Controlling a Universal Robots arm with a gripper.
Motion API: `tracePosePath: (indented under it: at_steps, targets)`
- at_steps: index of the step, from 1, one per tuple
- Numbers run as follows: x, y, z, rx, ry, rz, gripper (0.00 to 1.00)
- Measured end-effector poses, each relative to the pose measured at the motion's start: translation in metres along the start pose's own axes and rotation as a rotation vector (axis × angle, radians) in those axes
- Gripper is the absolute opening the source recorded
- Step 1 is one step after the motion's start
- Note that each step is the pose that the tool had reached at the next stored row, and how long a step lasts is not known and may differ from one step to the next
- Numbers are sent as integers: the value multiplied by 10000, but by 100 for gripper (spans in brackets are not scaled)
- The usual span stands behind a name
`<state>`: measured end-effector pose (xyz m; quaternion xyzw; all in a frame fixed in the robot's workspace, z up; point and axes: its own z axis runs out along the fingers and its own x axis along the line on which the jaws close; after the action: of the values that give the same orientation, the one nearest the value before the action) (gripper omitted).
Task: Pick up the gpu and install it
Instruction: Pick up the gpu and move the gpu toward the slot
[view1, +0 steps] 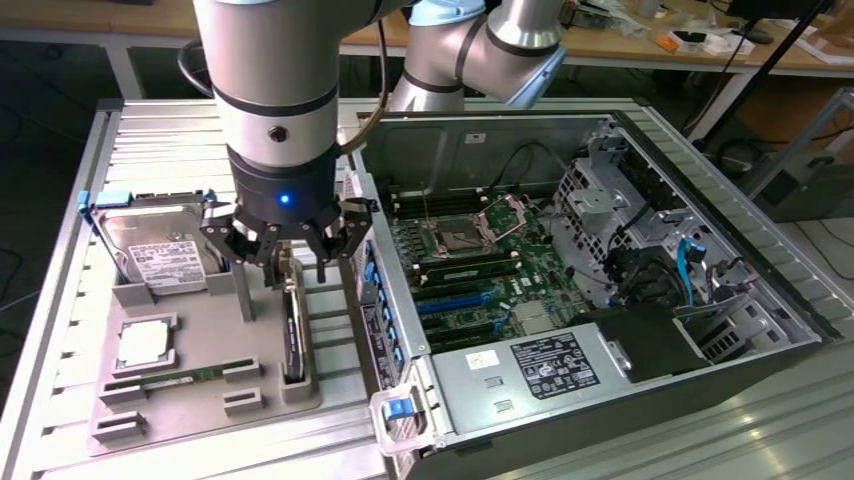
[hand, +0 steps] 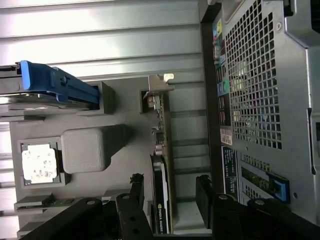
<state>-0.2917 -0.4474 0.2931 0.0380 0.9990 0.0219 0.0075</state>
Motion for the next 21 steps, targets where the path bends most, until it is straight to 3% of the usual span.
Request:
tracePosePath:
  at_steps: [21]
  targets:
    - [1, -4, 88, 1, 1, 0, 54]
